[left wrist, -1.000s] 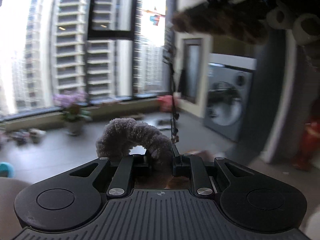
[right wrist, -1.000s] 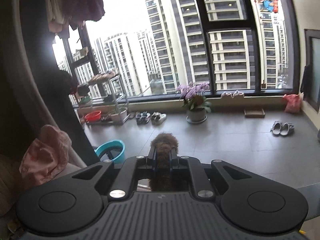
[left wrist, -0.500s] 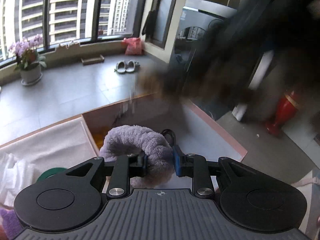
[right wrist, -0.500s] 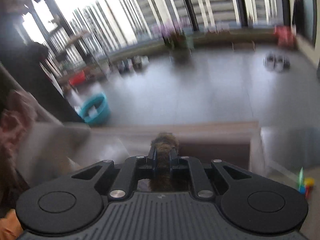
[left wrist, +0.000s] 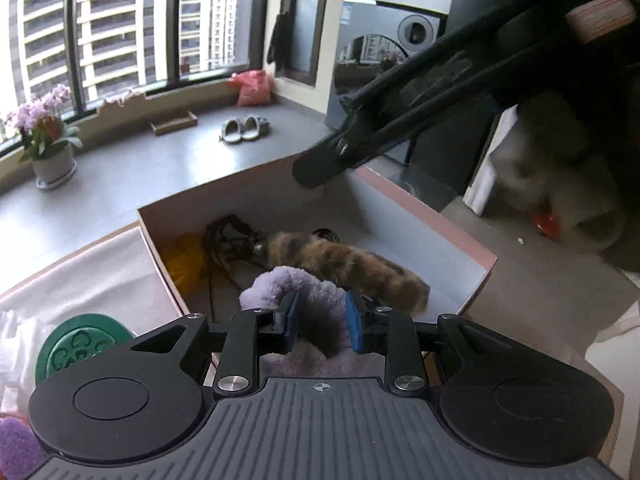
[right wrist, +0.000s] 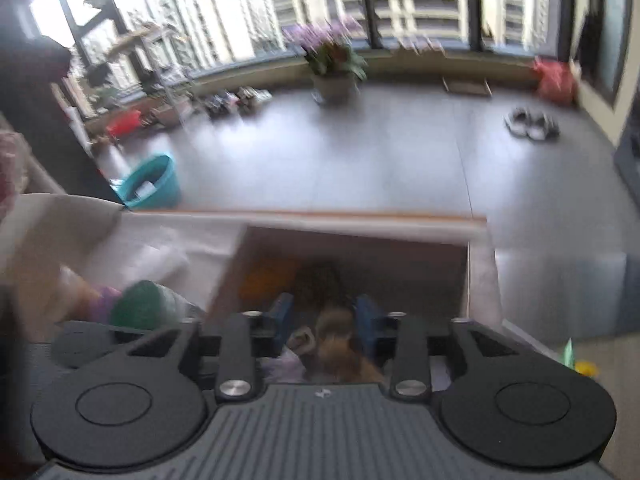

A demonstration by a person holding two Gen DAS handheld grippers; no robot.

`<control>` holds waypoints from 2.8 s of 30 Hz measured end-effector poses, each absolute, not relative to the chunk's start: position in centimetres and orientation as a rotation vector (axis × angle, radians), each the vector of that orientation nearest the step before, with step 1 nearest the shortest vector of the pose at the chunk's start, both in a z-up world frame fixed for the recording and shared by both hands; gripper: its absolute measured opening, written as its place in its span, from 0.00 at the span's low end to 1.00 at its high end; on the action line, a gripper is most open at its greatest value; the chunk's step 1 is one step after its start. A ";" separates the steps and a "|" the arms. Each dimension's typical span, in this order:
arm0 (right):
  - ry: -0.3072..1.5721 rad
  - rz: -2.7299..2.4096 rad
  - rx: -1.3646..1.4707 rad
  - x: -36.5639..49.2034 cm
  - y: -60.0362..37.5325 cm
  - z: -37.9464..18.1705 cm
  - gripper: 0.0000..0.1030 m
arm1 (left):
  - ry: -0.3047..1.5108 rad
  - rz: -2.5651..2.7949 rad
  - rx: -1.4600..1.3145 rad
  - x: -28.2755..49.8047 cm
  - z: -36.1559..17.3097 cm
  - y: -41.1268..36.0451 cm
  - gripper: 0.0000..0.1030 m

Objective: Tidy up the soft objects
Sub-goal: 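Lower the furry tail into the pink box and open the right tool, then open the left tool to drop the purple scrunchie into the box, then close the left tool on the purple heart-shaped sponge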

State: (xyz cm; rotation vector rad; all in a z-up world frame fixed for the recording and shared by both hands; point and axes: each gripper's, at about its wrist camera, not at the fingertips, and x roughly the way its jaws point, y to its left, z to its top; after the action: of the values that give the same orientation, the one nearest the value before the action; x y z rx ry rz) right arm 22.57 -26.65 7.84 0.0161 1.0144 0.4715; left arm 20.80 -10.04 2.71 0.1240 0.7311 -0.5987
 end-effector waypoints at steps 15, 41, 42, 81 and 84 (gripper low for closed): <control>0.779 0.567 -0.128 8.6 -22.8 4.4 0.52 | 0.665 -0.127 -0.088 6.5 0.7 3.4 0.27; 0.628 0.576 -0.277 4.1 -13.4 4.6 0.60 | 0.561 -0.093 -0.150 7.5 1.2 6.8 0.27; 0.638 0.556 -0.269 3.9 -14.3 4.4 0.60 | 0.559 -0.064 -0.138 8.3 1.2 6.3 0.27; 0.809 0.390 0.075 4.3 -22.4 -2.1 0.60 | 0.607 0.050 -0.150 10.7 -0.7 6.4 0.56; 0.808 0.394 0.084 4.3 -22.6 -2.1 0.61 | 0.643 0.002 -0.268 11.7 -0.9 7.3 0.57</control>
State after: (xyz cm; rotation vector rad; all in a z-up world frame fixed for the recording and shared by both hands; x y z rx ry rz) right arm 4.27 -22.63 -2.09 0.0842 0.8078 0.3941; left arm 11.68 7.27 -0.86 -0.2675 0.6432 0.0020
